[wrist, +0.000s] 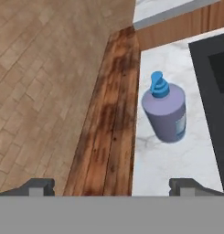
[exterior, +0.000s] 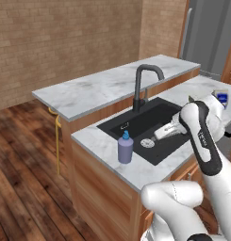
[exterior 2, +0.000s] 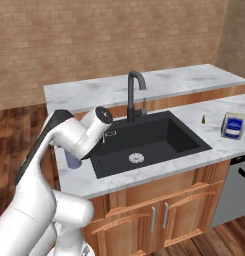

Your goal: Open the cabinet. Pick the soap dispenser and place it next to the sink. Then close the cabinet.

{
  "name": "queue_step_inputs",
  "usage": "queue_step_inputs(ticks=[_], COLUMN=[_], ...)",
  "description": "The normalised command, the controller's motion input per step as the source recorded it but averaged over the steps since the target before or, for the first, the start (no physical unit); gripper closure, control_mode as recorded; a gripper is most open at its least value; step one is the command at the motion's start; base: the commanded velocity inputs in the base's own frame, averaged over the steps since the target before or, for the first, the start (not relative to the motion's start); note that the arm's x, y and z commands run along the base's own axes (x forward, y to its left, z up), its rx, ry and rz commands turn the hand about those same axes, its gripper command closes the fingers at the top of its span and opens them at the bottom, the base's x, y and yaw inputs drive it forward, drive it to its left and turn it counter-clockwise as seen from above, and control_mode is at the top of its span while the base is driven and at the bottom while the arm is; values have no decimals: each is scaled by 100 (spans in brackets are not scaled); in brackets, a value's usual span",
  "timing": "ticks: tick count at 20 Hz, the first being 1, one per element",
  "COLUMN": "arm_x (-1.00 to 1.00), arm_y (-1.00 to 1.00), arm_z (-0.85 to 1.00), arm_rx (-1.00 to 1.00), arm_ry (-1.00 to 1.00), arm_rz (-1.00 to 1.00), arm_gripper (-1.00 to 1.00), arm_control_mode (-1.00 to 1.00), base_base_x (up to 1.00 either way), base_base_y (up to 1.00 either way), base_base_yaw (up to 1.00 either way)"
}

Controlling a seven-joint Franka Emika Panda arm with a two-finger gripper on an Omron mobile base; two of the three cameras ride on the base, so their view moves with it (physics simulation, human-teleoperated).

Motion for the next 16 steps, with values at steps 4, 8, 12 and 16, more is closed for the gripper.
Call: queue_step_inputs(ticks=[4,8,12,16], arm_x=[-45,-43,-43,-41], arm_y=[-4,-8,-11,-12], arm_z=[24,25,19,13], arm_rx=[-9,-5,-6,-8], arm_ry=[11,13,10,5], arm_rz=[-27,-28,-27,-19], arm_gripper=[-100,-100,-100,-100], arm_control_mode=[-100,-100,-100,-100], base_base_x=[0,0,0,0], base_base_y=[0,0,0,0], base_base_yaw=[0,0,0,0])
